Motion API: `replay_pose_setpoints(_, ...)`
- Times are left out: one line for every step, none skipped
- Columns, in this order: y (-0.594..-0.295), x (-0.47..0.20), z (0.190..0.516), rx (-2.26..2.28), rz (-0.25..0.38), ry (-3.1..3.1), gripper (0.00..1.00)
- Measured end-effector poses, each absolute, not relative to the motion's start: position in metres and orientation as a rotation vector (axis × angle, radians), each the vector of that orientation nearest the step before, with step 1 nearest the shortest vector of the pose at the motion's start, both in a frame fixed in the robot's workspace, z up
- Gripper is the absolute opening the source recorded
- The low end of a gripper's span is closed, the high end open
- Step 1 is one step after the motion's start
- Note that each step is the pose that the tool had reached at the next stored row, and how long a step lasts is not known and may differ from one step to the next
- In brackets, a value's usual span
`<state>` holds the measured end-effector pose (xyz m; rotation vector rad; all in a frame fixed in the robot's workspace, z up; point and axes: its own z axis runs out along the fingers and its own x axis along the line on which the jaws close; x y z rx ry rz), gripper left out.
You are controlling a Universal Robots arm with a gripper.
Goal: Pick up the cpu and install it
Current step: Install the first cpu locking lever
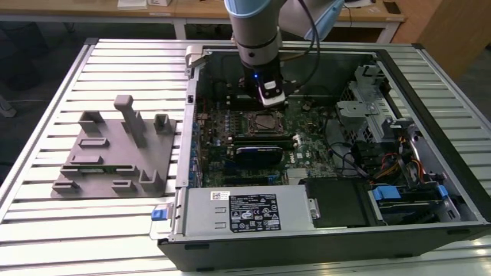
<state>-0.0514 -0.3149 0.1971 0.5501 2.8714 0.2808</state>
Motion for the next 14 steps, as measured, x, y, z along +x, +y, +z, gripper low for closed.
replay_pose_setpoints(-0.3148,-0.0514,0.1975,0.55,0.281,2.871,0.11)
replay_pose_setpoints(-0.3148,-0.0514,0.1974,0.55,0.281,2.871,0.11)
replay_pose_setpoints(-0.3148,-0.0514,0.1974,0.55,0.281,2.871,0.11)
replay_pose_setpoints(-0.3149,-0.0514,0.1975,0.55,0.281,2.871,0.11)
replay_pose_setpoints(-0.3149,-0.0514,0.1975,0.549,0.281,2.87,0.11)
replay_pose_setpoints(-0.3149,-0.0514,0.1975,0.549,0.281,2.868,0.11)
replay_pose_setpoints(-0.3149,-0.0514,0.1975,0.548,0.282,2.866,0.11)
replay_pose_setpoints(-0.3149,-0.0514,0.1973,0.548,0.282,2.864,0.11)
replay_pose_setpoints(-0.3149,-0.0514,0.197,0.547,0.283,2.861,0.11)
replay_pose_setpoints(-0.3149,-0.0514,0.1967,0.546,0.283,2.859,0.11)
replay_pose_setpoints(-0.3149,-0.0514,0.1964,0.545,0.284,2.856,0.11)
replay_pose_setpoints(-0.3149,-0.0514,0.1961,0.544,0.284,2.853,0.11)
replay_pose_setpoints(-0.315,-0.0514,0.1958,0.543,0.285,2.85,0.11)
replay_pose_setpoints(-0.315,-0.0514,0.1956,0.543,0.286,2.847,0.11)
